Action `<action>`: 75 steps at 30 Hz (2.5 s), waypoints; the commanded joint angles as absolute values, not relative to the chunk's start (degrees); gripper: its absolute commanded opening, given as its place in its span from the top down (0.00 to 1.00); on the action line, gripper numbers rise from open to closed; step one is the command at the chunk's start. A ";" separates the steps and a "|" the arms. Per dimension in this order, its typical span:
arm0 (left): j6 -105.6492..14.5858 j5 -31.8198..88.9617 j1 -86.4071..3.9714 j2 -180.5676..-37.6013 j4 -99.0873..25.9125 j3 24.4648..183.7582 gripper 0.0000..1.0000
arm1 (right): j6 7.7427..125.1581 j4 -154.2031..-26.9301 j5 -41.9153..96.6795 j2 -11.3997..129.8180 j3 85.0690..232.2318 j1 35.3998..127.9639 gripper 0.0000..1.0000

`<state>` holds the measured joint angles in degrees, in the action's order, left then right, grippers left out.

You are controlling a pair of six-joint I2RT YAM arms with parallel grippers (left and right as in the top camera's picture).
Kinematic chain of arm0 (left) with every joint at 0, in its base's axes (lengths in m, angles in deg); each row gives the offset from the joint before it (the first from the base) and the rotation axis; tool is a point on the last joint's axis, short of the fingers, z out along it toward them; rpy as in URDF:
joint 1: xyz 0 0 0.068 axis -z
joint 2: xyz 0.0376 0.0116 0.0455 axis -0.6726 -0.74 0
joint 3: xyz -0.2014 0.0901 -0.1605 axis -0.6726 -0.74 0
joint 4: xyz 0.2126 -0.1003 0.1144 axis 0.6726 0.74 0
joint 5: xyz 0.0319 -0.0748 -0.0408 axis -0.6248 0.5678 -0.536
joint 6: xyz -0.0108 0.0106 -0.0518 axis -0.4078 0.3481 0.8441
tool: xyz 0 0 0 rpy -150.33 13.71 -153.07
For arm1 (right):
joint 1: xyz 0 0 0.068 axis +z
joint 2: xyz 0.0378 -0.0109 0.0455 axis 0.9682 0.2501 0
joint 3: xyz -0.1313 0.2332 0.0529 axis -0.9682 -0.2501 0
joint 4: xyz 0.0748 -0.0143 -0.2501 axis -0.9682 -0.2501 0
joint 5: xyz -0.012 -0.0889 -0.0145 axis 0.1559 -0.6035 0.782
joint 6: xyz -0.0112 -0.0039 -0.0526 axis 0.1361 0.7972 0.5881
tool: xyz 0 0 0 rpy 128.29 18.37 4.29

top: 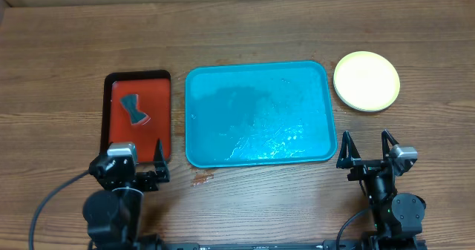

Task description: Clean dirty plates on tray and stack at the side

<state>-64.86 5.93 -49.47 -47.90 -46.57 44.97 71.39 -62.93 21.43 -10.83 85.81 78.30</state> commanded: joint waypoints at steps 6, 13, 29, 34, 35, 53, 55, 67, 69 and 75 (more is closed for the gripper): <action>-66.31 8.27 -49.25 -37.73 -60.84 32.03 0.00 | 71.76 -62.54 20.88 -11.40 85.24 78.46 0.00; -59.36 6.26 -49.12 -37.62 -74.96 24.46 0.00 | 71.76 -62.54 20.88 -11.40 85.24 78.46 0.00; -57.98 3.30 -48.55 -37.65 -66.41 24.51 0.00 | 71.76 -62.54 20.88 -11.40 85.24 78.46 0.00; -57.96 3.30 -48.55 -37.69 -66.41 24.51 0.00 | 71.76 -62.54 20.88 -11.40 85.24 78.46 0.00; -57.96 3.30 -48.55 -37.69 -66.41 24.51 0.00 | 71.76 -62.54 20.88 -11.40 85.24 78.46 0.00; -57.98 3.30 -48.57 -37.69 -66.41 24.51 0.00 | 71.76 -62.54 20.88 -11.40 85.24 78.46 0.00; -57.96 3.30 -48.57 -37.69 -66.41 24.51 0.00 | 71.76 -62.54 20.88 -11.40 85.24 78.46 0.00; -57.96 3.30 -48.55 -37.69 -66.39 24.51 0.00 | 71.76 -62.54 20.88 -11.40 85.24 78.46 0.00; -57.96 3.30 -48.55 -37.69 -66.41 24.51 0.00 | 71.78 -62.54 20.88 -11.40 85.24 78.46 0.00; -57.98 3.30 -48.57 -37.69 -66.39 24.51 0.00 | 71.76 -62.54 20.88 -11.40 85.24 78.46 0.00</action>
